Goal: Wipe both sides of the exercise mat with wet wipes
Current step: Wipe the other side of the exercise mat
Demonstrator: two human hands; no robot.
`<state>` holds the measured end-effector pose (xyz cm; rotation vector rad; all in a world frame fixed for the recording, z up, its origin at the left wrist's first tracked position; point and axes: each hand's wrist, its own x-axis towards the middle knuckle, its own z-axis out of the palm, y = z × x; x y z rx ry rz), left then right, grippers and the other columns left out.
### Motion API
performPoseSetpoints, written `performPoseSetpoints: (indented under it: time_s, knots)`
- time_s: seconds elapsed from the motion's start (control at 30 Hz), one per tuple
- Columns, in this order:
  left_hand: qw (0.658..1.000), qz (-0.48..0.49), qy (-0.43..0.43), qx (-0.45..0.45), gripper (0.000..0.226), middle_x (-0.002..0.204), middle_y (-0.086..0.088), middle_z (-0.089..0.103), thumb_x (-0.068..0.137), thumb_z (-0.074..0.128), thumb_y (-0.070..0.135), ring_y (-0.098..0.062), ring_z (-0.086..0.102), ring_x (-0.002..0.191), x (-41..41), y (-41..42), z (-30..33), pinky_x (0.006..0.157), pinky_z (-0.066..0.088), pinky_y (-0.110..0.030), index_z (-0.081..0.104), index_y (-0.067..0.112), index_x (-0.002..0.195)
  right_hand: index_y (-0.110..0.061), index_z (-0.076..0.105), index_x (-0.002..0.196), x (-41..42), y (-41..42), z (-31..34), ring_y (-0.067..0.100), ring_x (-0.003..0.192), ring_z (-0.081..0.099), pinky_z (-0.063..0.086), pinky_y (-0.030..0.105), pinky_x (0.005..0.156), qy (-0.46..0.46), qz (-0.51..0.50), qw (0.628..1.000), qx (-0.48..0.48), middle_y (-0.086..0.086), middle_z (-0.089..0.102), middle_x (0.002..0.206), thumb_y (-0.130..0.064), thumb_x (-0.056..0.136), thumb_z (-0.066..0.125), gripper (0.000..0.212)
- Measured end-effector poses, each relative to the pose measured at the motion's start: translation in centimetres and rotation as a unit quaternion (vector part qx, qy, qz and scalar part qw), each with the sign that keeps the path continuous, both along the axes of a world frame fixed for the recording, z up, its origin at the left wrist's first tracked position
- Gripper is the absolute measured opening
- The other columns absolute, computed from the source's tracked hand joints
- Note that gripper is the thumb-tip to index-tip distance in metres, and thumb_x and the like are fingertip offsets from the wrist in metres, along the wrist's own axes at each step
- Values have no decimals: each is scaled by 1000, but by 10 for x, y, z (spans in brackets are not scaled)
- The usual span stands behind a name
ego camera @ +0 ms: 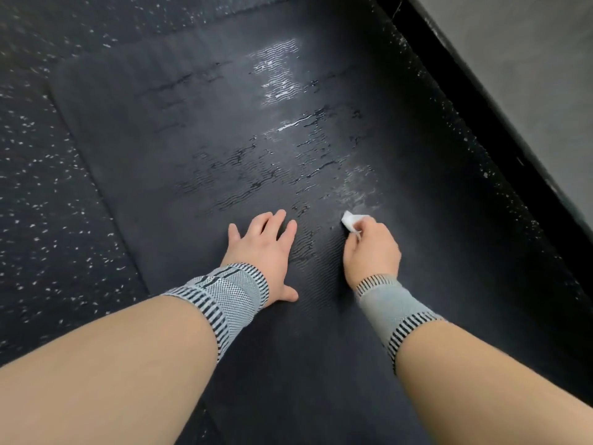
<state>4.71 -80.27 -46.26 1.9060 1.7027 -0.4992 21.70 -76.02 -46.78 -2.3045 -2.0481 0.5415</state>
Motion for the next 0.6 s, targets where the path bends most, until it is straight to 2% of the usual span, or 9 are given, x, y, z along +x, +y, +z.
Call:
performPoseSetpoints:
  time_s: [0.13, 0.23, 0.3, 0.37, 0.43, 0.53, 0.6]
  knots:
    - [1000, -1, 0, 14, 122, 162, 2, -13, 71, 68, 71, -23, -7, 149, -1, -2, -3, 116, 16, -62, -6, 24, 156, -14, 56, 99, -23, -36, -3, 29, 87, 59, 42, 33, 70, 51, 189, 980, -24, 5, 55, 97, -24, 92, 47, 16]
    - [1000, -9, 2, 13, 122, 162, 3, -12, 71, 67, 72, -23, -6, 149, 0, 0, -1, 116, 17, -61, -6, 24, 156, -10, 59, 91, -11, -21, -12, 33, 71, 60, 42, 34, 59, 62, 265, 962, 18, 7, 57, 85, -20, 88, 55, 11]
    - [1000, 0, 4, 20, 122, 162, 3, -11, 70, 68, 72, -22, -6, 149, -1, 0, -1, 117, 17, -61, -5, 25, 156, -9, 60, 89, -6, -15, -12, 36, 67, 60, 44, 36, 56, 60, 305, 950, 33, 9, 57, 82, -19, 86, 58, 11]
    - [1000, 4, 8, 13, 122, 162, 4, -11, 70, 68, 72, -21, -6, 149, 0, -1, 2, 117, 16, -60, -5, 25, 156, -11, 61, 93, 5, -4, -11, 36, 77, 60, 47, 39, 64, 52, 281, 957, 53, 10, 58, 90, -20, 87, 56, 12]
    - [1000, 3, 19, 0, 122, 163, 4, -12, 71, 68, 72, -21, -6, 150, 3, -1, 4, 117, 16, -60, -5, 25, 156, -14, 61, 101, 24, 14, -8, 33, 92, 58, 45, 36, 75, 17, 173, 983, 63, 9, 58, 101, -21, 89, 51, 16]
    - [999, 3, 52, -13, 122, 163, 4, -13, 71, 68, 72, -22, -7, 150, 7, -1, 5, 117, 16, -62, -6, 25, 156, -18, 60, 109, 37, 24, -7, 31, 96, 58, 44, 35, 78, -4, 21, 998, 58, 8, 58, 108, -23, 92, 48, 21]
    - [997, 13, 79, -14, 123, 163, 3, -14, 70, 68, 74, -24, -6, 150, 11, -2, 9, 116, 14, -63, -6, 27, 156, -19, 58, 110, 17, 9, -7, 31, 97, 59, 45, 35, 79, 12, 43, 998, 44, 7, 56, 109, -26, 93, 45, 23]
